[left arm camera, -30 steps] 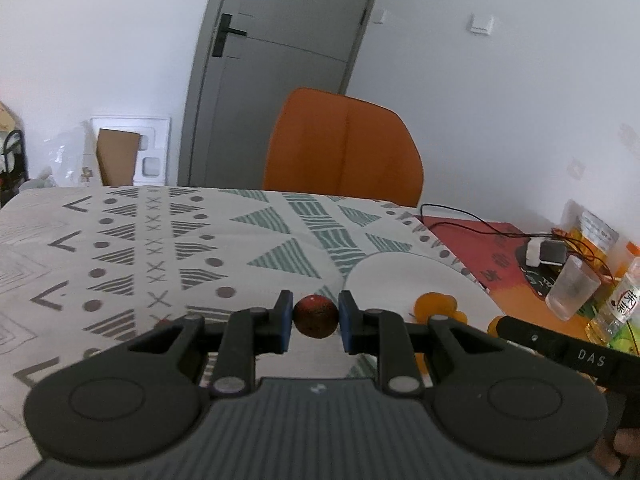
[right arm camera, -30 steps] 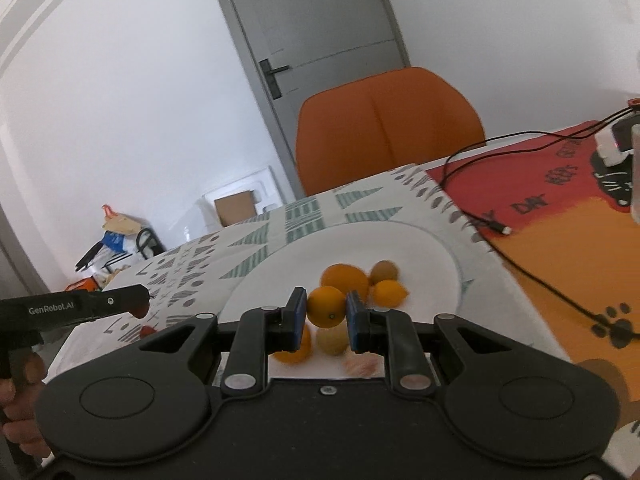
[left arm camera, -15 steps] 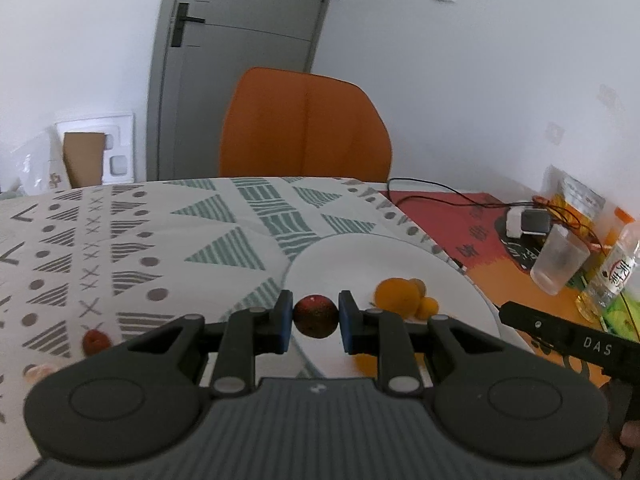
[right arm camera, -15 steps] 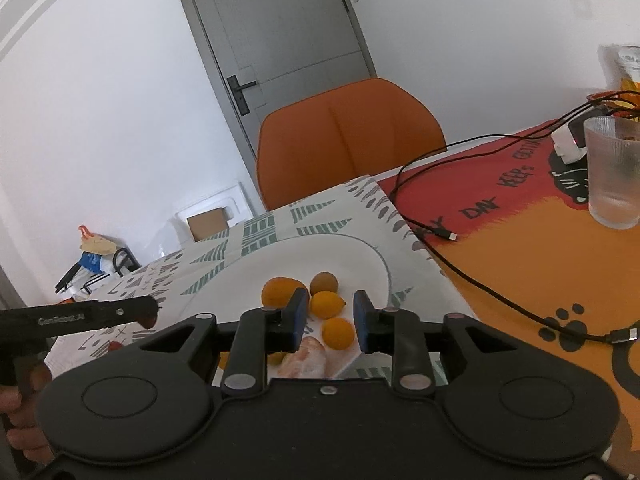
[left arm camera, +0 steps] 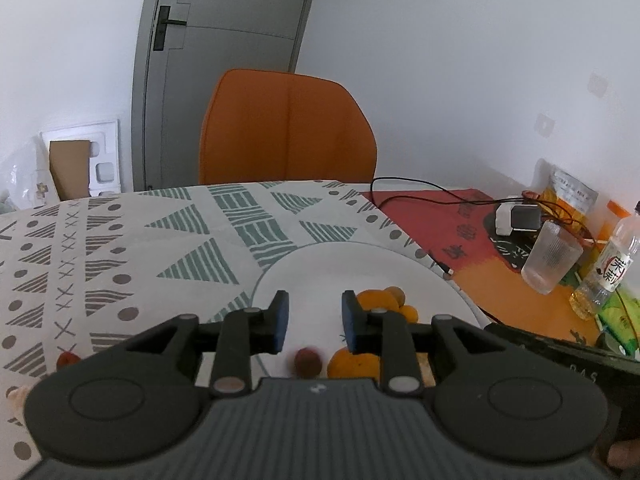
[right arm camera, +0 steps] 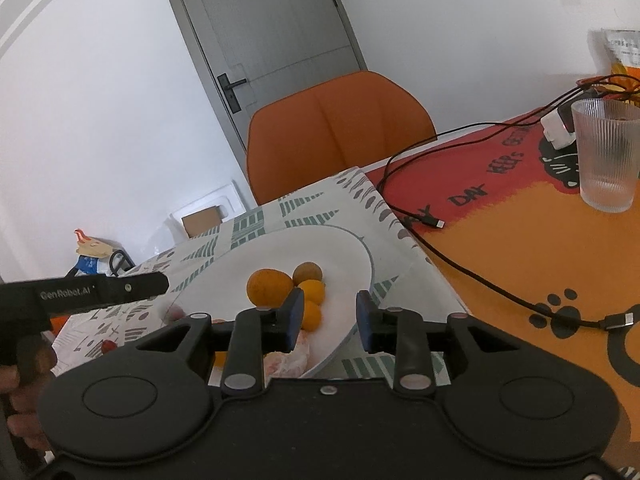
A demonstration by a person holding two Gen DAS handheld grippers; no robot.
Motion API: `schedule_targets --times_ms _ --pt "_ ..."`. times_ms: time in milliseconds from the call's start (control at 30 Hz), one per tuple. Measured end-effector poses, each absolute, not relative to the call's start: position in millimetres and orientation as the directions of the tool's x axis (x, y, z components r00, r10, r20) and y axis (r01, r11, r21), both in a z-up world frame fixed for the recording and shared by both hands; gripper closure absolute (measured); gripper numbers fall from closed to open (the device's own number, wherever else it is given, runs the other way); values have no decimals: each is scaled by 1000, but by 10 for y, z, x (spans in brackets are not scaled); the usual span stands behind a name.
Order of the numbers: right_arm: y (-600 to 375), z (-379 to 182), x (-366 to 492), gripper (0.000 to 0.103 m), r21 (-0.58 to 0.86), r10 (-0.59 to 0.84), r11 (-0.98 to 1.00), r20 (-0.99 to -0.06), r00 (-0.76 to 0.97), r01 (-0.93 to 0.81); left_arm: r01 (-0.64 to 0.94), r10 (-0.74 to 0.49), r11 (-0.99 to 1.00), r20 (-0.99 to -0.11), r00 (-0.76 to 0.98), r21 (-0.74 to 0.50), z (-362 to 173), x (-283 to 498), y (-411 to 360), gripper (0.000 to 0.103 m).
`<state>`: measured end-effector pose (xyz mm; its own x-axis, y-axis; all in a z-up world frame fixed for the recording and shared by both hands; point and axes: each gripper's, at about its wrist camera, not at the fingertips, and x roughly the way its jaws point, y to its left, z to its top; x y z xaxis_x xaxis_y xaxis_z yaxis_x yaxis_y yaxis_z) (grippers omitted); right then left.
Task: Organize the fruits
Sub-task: 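Open both tools to drop the fruits onto the plate, then grasp a peeled pomelo segment with the left tool while the right tool grasps a dark-red fruit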
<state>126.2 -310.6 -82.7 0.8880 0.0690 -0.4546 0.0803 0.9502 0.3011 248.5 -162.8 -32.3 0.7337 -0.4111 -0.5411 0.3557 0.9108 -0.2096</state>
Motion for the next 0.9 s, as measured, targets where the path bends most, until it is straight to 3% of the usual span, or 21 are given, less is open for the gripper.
schedule_targets --times_ms 133,300,400,467,567,633,700,900 --pt "-3069 -828 1263 73 301 80 951 -456 887 69 324 -380 925 -555 740 -201 -323 2464 -1540 64" --pt "-3000 -826 1252 71 303 91 951 -454 886 58 265 -313 950 -553 772 -166 -272 2401 -1393 31" --pt "-2958 -812 1239 68 302 98 952 -450 888 47 233 -276 961 -546 791 -148 -232 2351 -1293 20" --pt "-2930 -800 1228 63 297 100 954 -446 890 42 204 -242 970 -548 801 -129 -224 2313 -1226 18" --pt "-2871 -779 1201 49 285 98 958 -433 896 33 171 -209 978 -553 807 -119 -241 2248 -1106 18" --pt "-2829 -768 1185 22 283 101 959 -421 901 24 150 -191 982 -564 803 -118 -263 2214 -1034 18" --pt "-2787 -756 1156 5 285 105 958 -402 910 16 127 -169 986 -578 798 -112 -293 2184 -978 17" --pt "-2651 -740 1147 0 267 127 964 -400 908 -17 66 -97 995 -595 798 -74 -375 2089 -828 10"
